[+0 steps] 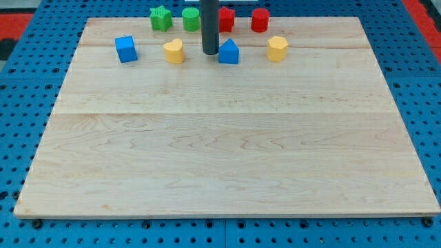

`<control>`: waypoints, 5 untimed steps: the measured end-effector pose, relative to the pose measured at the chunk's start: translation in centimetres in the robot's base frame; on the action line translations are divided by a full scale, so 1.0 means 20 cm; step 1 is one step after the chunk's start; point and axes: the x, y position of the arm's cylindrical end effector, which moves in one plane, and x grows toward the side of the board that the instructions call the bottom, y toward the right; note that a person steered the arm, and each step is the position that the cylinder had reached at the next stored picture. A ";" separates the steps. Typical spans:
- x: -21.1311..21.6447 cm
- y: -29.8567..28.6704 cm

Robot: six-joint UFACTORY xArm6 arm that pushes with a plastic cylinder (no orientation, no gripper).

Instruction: Slightly touch the blue triangle from the left side

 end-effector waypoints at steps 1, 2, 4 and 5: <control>0.12 0.03; 0.26 0.05; 0.34 0.05; 0.34 0.05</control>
